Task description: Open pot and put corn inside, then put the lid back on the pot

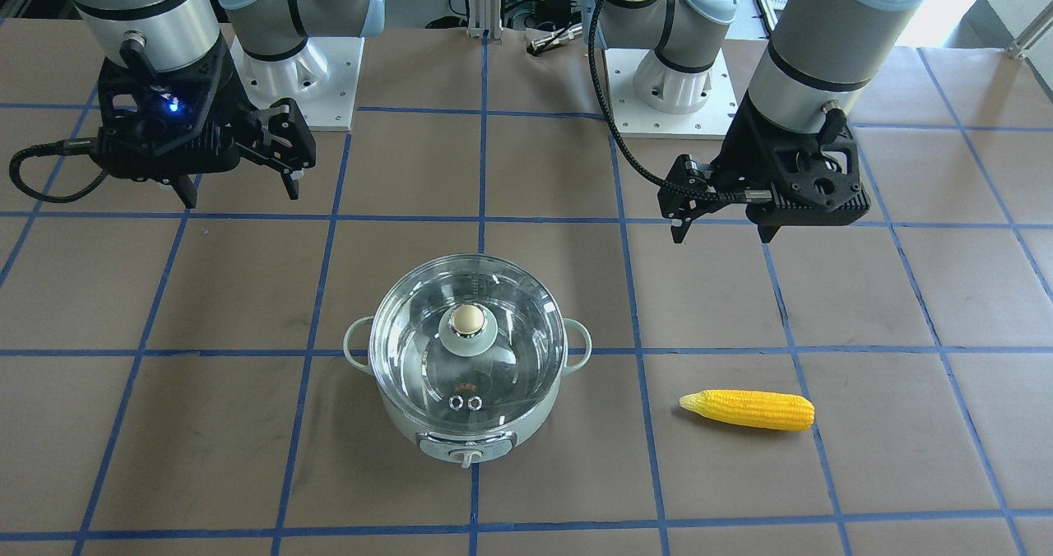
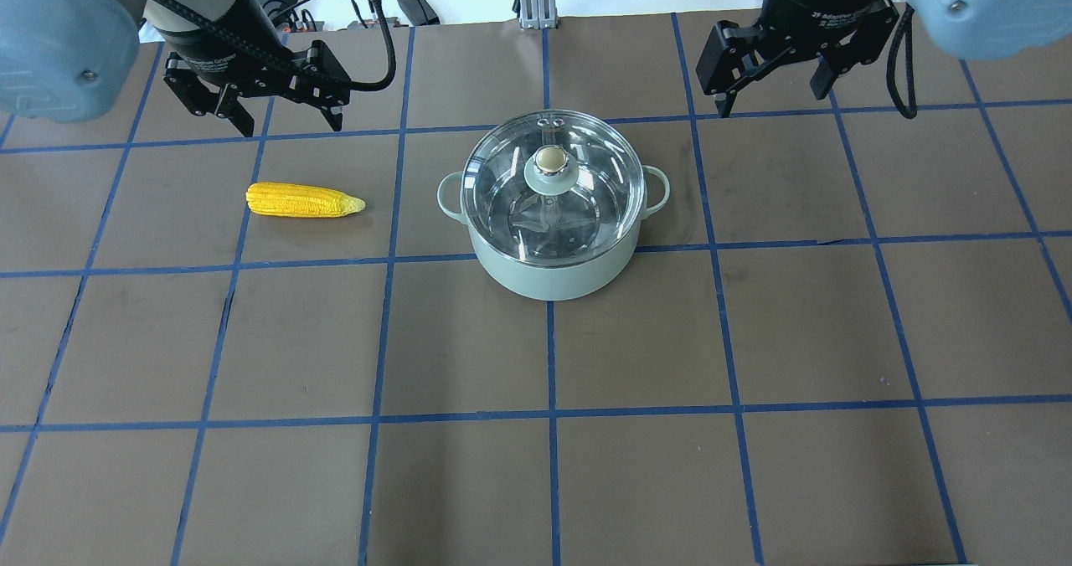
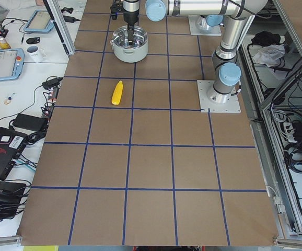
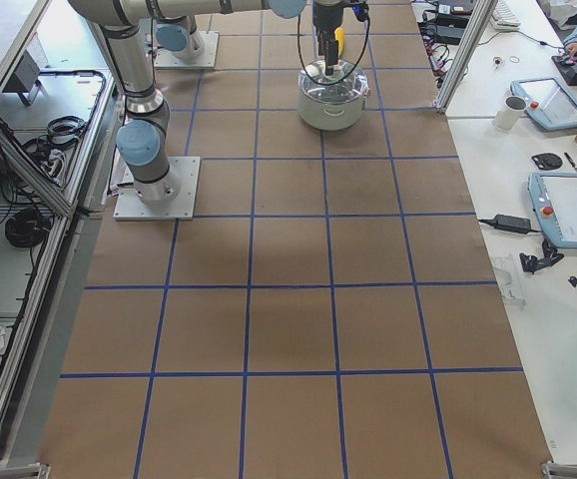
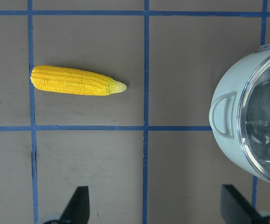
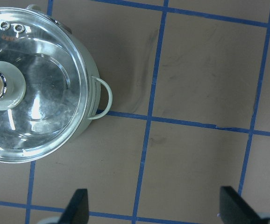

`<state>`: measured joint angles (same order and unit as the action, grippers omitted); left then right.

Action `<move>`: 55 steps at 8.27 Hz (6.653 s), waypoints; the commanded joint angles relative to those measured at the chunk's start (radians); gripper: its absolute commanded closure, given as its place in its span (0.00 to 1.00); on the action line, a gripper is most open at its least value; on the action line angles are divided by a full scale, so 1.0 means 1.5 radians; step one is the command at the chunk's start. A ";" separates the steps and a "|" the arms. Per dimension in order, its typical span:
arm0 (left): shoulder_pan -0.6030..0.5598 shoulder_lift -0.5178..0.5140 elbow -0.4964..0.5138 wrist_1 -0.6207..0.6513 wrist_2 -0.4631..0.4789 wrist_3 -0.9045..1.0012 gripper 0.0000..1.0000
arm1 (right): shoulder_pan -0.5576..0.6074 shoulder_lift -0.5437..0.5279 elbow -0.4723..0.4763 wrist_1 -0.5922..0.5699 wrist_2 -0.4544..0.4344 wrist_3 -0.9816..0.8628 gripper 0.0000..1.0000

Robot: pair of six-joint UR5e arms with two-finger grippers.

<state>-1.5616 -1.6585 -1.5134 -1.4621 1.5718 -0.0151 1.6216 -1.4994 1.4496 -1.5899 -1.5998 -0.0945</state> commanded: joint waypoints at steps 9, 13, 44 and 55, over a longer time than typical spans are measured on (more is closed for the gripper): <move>0.032 -0.053 -0.001 0.109 0.001 -0.353 0.00 | 0.088 0.144 -0.083 -0.111 0.009 0.180 0.00; 0.108 -0.110 -0.014 0.109 0.018 -0.613 0.00 | 0.191 0.227 -0.076 -0.198 0.012 0.340 0.00; 0.063 -0.142 -0.008 0.156 0.026 -0.863 1.00 | -0.120 0.042 -0.038 0.012 -0.015 -0.135 0.83; -0.240 -0.210 -0.015 0.364 -0.088 -0.992 1.00 | -0.122 0.044 -0.036 0.010 -0.017 -0.136 0.84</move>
<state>-1.8856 -1.9478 -1.5331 -0.9220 1.4415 -1.4861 1.4389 -1.4343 1.3950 -1.5742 -1.6233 -0.2991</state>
